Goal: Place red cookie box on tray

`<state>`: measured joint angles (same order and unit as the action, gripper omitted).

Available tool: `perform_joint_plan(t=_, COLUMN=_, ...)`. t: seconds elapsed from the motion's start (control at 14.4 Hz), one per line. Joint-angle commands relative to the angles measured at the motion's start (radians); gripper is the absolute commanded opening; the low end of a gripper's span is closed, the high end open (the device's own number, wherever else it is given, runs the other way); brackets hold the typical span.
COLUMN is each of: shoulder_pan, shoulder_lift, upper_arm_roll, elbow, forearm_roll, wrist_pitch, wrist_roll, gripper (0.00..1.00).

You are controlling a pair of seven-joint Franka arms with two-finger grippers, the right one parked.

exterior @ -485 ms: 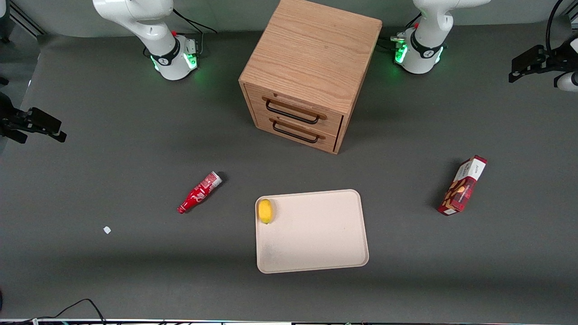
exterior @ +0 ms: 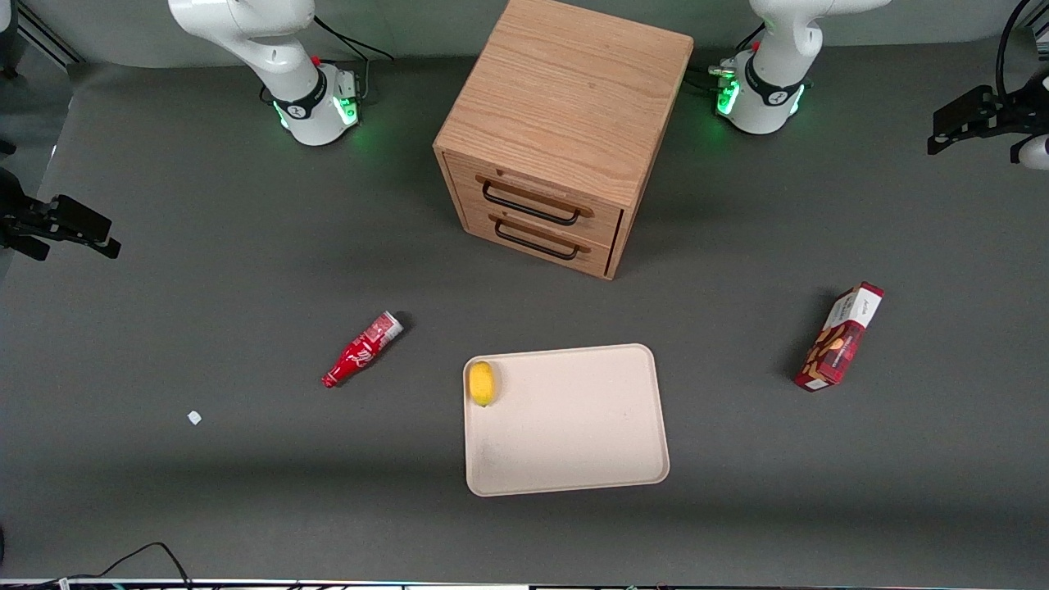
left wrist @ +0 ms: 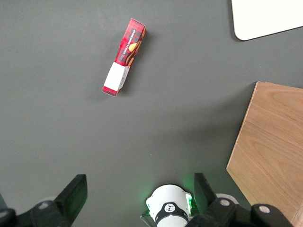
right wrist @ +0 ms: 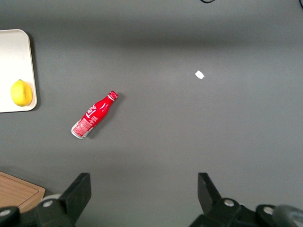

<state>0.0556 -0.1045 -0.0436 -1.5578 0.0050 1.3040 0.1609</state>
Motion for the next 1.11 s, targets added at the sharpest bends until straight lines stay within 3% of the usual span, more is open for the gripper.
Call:
perform_joint_plan(t=0.0, shoulder_pan=0.010, shoulder_lift=0.005, upper_arm_roll=-0.007, elbow=0.025, forearm_roll=-0.010, wrist_pitch=-0.005, wrist_roll=-0.011, gripper=1.00)
perform_joint_plan(t=0.35, shoulder_pan=0.012, shoulder_lift=0.011, upper_arm_roll=-0.004, elbow=0.070, forearm_roll=0.001, wrist_pitch=-0.011, wrist_roll=0.009, gripper=1.00)
perform_joint_plan(t=0.69, shoulder_pan=0.018, shoulder_lift=0.087, upper_arm_roll=0.028, elbow=0.061, forearm_roll=0.029, wrist_pitch=-0.012, wrist_roll=0.280, gripper=1.00)
perform_joint_plan(t=0.83, shoulder_pan=0.021, shoulder_lift=0.155, upper_arm_roll=0.056, elbow=0.019, forearm_roll=0.029, wrist_pitch=0.032, wrist_roll=0.406, gripper=1.00)
perform_joint_plan(t=1.04, shoulder_pan=0.023, shoulder_lift=0.221, upper_arm_roll=0.071, elbow=-0.140, forearm_roll=0.010, wrist_pitch=0.229, wrist_roll=0.506, gripper=1.00)
